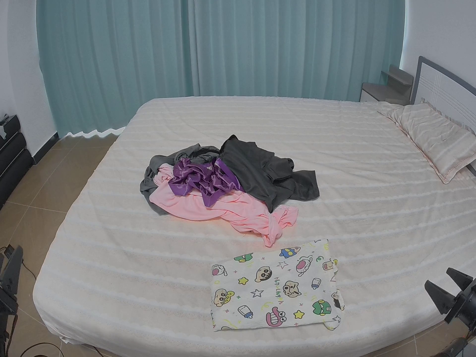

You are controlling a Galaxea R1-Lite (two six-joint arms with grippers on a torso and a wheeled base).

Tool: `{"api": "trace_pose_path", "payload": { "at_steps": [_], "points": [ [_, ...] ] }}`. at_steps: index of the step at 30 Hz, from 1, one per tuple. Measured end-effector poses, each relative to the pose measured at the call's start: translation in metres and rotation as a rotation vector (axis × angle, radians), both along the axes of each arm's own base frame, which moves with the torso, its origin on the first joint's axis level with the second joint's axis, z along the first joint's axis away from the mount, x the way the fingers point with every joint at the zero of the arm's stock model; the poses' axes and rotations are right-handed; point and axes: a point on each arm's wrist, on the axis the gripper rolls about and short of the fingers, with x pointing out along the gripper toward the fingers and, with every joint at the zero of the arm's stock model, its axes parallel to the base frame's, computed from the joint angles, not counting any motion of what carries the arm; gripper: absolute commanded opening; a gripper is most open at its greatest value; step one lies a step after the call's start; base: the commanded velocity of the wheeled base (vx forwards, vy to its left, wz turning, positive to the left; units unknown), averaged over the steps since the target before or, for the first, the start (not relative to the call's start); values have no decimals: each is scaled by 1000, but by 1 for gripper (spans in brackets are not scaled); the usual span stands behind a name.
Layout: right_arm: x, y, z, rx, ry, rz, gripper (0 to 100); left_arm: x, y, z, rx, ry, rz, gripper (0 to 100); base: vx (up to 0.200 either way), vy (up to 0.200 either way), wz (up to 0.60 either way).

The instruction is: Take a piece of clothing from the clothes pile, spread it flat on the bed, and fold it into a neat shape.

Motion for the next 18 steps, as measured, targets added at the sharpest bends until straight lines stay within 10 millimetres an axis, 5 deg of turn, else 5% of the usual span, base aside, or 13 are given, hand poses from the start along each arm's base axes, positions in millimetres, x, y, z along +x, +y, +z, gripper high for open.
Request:
{"api": "trace_pose_path", "payload": {
  "at_steps": [7,18],
  "points": [
    [-29,-2,-7,-128,-69,-5,100,-28,6,-13,199,-41,120,100,0,0,0],
    [-60,-3,-13,-244,-131,-137,100,-49,3,-31,269,-22,282,100,0,0,0]
  ]
}}
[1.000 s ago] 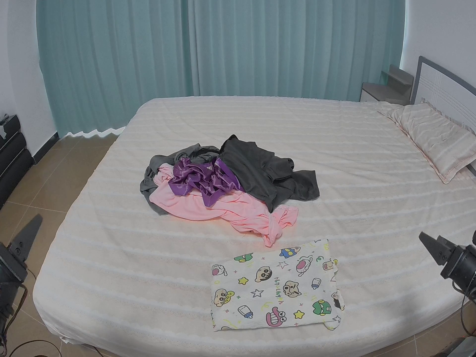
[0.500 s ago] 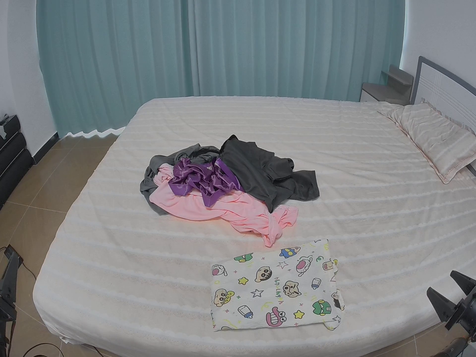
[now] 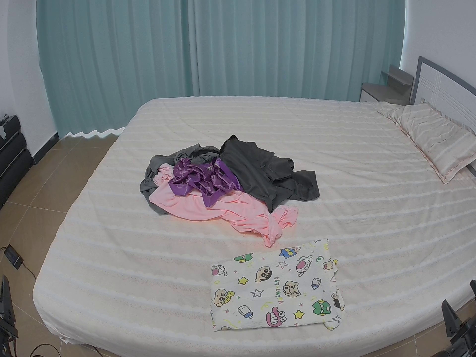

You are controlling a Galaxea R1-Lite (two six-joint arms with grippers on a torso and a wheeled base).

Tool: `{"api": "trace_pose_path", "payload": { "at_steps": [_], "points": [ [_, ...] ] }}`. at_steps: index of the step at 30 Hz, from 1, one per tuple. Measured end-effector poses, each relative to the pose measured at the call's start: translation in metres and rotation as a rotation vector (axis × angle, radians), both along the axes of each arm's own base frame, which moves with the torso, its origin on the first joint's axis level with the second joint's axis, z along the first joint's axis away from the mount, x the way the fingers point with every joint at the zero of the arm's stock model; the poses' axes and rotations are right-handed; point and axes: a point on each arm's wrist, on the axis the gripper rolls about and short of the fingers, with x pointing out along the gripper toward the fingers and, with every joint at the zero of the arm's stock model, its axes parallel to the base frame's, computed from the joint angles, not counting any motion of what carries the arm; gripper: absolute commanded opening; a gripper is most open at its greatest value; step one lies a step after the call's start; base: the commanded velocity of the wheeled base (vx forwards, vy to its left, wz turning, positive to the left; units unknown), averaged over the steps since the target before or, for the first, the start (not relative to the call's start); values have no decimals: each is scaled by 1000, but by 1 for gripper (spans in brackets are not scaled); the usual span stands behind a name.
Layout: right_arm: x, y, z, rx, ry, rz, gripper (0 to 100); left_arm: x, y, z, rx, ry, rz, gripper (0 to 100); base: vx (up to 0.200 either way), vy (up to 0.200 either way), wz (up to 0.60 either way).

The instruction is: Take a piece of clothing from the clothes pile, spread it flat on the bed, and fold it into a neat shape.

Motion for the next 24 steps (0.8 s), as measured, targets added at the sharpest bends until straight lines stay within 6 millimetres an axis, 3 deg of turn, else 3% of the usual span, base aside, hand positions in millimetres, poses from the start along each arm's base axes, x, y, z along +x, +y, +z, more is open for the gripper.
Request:
{"api": "trace_pose_path", "payload": {
  "at_steps": [6,10,15,18,24],
  "points": [
    [-4,-4,-5,-104,-12,-174,100,-3,-1,-6,9,1,14,100,0,0,0],
    [-4,-4,-9,-124,-5,-182,100,1,-1,-17,15,30,16,100,0,0,0],
    [-5,-1,-13,-85,-28,-22,100,8,-1,-29,26,30,-21,100,0,0,0],
    [-6,1,-15,-25,-52,115,100,12,-4,-36,47,39,-133,100,0,0,0],
    [-7,2,-17,27,-85,167,100,15,-9,-41,97,46,-386,100,0,0,0]
  ]
}}
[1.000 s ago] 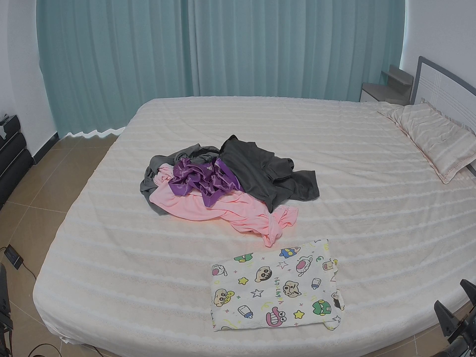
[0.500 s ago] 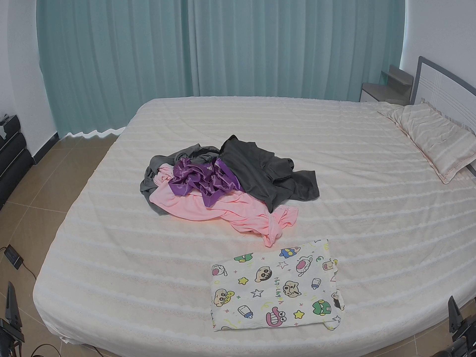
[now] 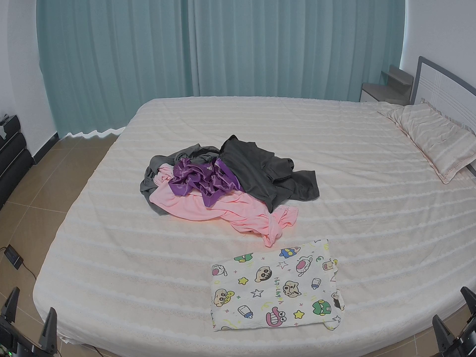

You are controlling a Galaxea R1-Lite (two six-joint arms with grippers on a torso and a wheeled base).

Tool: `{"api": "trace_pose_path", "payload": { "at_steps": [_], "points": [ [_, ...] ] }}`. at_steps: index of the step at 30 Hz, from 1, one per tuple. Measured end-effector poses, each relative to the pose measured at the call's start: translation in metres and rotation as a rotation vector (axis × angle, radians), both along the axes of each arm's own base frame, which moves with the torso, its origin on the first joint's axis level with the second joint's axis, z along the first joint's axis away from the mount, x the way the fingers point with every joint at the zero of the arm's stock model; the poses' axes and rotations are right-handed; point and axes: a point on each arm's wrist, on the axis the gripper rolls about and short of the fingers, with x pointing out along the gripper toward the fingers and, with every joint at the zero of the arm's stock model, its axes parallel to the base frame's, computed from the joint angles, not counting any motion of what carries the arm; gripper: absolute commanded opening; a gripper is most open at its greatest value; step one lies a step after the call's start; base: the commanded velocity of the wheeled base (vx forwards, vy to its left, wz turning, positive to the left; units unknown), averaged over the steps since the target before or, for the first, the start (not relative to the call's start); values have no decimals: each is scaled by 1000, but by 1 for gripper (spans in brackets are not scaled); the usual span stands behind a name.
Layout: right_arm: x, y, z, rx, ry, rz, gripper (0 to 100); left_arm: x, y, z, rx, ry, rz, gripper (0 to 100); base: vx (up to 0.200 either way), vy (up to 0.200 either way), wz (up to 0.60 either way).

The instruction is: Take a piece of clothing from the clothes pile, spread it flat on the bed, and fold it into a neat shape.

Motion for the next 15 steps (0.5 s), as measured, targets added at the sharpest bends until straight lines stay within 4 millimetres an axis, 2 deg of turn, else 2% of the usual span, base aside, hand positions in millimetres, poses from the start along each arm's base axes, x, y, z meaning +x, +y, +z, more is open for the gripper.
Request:
{"api": "trace_pose_path", "payload": {
  "at_steps": [5,15],
  "points": [
    [1,-1,-1,9,-18,-14,100,0,-1,-1,55,7,-55,100,0,0,0],
    [2,-1,-2,18,-33,-29,100,0,3,-1,31,7,128,100,0,0,0]
  ]
}}
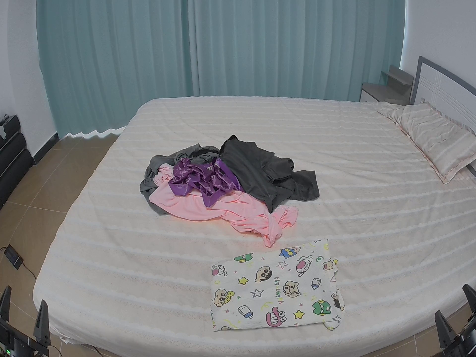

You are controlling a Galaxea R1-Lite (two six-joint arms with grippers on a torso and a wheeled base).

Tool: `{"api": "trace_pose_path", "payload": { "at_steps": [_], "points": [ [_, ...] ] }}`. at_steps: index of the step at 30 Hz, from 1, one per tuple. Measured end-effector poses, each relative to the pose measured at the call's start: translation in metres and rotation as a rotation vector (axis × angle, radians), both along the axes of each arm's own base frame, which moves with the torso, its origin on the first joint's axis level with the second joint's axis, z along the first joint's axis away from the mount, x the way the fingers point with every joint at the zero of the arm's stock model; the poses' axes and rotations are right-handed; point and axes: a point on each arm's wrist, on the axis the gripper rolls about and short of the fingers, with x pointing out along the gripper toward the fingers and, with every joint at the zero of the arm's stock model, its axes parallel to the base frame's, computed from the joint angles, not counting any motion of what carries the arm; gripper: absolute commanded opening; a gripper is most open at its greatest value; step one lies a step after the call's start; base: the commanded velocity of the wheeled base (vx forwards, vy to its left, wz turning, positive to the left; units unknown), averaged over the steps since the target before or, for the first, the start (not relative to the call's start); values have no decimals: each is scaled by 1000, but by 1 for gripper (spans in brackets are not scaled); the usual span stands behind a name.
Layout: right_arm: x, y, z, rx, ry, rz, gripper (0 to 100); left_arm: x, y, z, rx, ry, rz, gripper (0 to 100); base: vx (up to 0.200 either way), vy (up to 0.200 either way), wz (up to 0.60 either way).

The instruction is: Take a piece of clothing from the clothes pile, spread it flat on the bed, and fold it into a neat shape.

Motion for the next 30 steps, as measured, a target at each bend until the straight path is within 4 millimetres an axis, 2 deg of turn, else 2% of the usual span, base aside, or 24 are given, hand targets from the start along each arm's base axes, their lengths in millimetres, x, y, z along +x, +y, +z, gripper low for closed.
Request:
{"api": "trace_pose_path", "payload": {
  "at_steps": [11,14,21,30],
  "points": [
    [1,1,-1,-11,-15,38,100,-1,5,1,113,18,202,100,0,0,0],
    [1,1,-1,-10,-16,43,100,0,4,1,73,15,159,100,0,0,0],
    [1,1,-2,-9,-17,56,100,1,-1,-4,-33,39,-76,100,0,0,0],
    [2,1,-2,-5,-16,61,100,1,-2,-5,-37,50,-75,100,0,0,0]
  ]
}}
